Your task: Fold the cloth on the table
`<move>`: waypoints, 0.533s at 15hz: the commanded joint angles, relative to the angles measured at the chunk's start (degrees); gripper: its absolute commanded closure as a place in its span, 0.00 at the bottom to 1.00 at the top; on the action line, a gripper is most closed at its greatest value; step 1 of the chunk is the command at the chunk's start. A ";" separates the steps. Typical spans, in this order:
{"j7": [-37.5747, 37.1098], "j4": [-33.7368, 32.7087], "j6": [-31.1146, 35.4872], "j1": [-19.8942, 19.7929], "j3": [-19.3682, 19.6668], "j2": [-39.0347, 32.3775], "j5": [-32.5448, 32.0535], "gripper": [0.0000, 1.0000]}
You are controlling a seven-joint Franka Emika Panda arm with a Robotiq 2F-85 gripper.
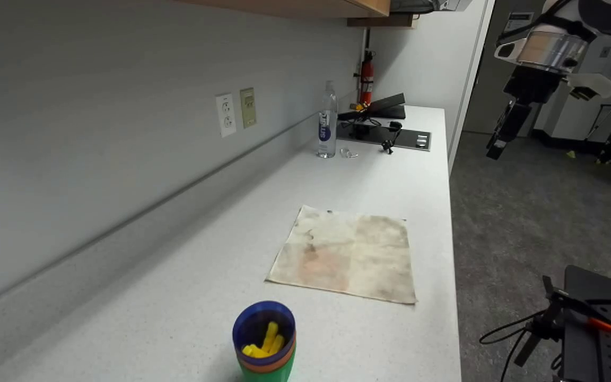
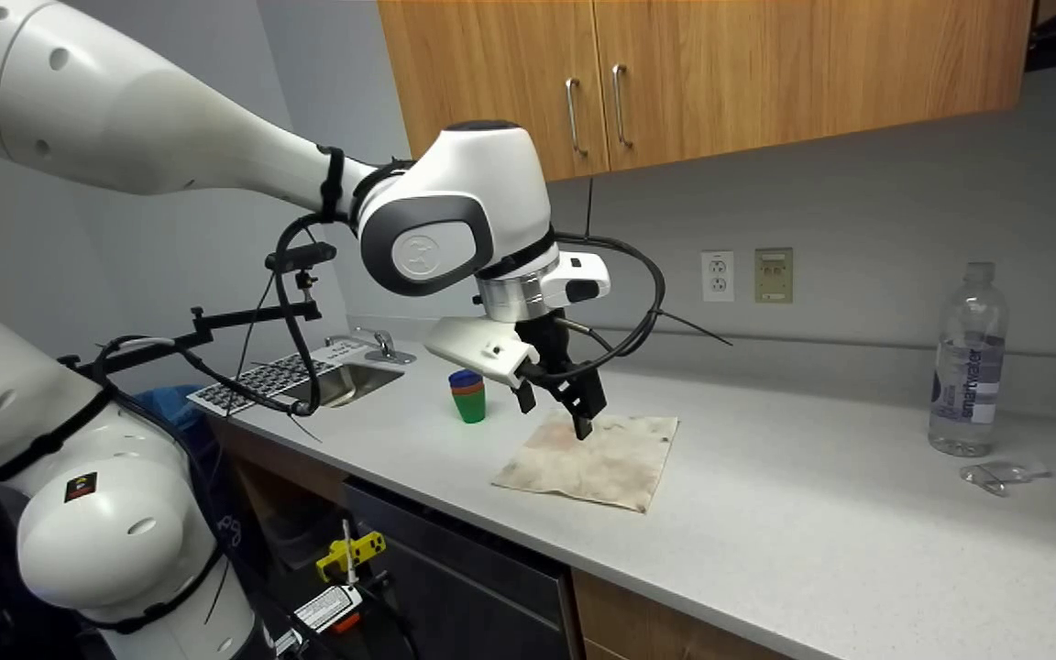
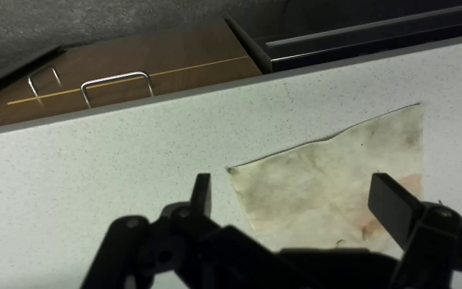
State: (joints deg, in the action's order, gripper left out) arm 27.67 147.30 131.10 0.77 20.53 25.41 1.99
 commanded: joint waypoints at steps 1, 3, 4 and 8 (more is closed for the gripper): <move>0.11 -0.33 -0.83 -1.69 -1.95 -0.45 1.11 0.00; -0.66 -0.86 -1.78 -1.83 -2.71 -1.13 0.91 0.00; -0.99 -1.02 -1.93 -1.79 -3.11 -1.52 0.81 0.00; -1.16 -1.35 -1.40 -0.98 -4.77 -3.79 1.19 0.00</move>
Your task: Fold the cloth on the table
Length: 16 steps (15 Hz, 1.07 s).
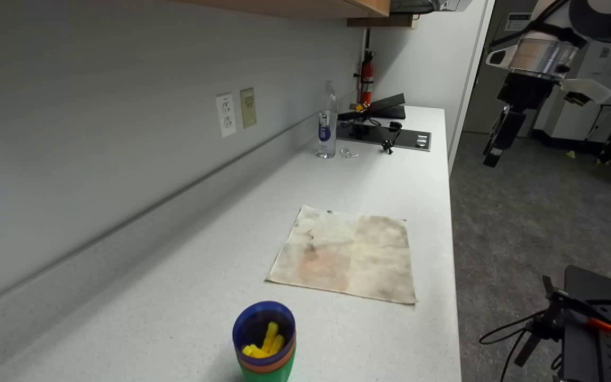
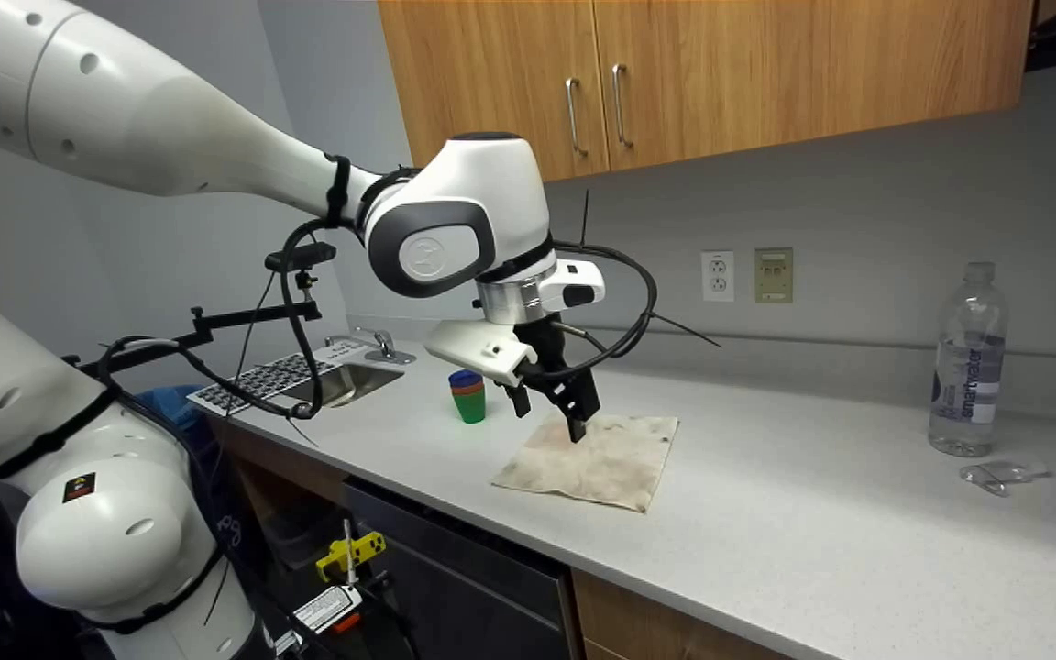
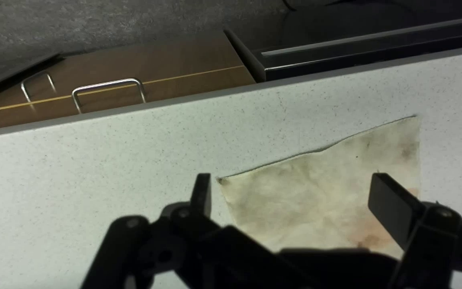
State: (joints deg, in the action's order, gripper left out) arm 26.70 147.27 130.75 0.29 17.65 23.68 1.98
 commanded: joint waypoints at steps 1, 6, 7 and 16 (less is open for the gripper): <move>-0.13 -1.49 -1.01 -0.34 -2.33 -2.66 1.34 0.00; 0.54 -2.81 0.30 0.96 -4.56 -6.93 2.97 0.00; 1.07 -3.10 0.56 1.26 -4.84 -7.73 3.85 0.00; 0.24 -0.43 1.57 -0.73 -5.55 -6.81 3.40 0.00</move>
State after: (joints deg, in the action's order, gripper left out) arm 26.70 145.83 130.95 0.75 12.37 17.08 4.29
